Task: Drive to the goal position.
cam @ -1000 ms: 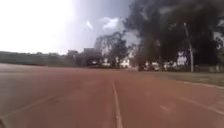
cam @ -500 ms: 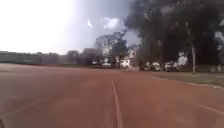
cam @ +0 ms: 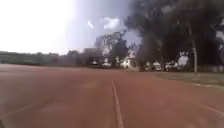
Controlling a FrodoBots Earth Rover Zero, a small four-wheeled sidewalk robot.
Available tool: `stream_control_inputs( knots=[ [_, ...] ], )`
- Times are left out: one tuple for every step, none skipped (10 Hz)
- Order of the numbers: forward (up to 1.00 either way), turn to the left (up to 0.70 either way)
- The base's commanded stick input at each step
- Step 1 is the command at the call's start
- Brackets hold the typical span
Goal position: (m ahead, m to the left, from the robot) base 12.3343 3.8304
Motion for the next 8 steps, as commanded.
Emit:
stream_control_inputs(
  knots=[
    [0.70,0.00],
    [0.70,0.00],
    [0.70,0.00],
    [0.70,0.00],
    [0.70,0.00],
    [0.70,0.00],
    [0.70,0.00],
    [0.70,0.00]
  ],
)
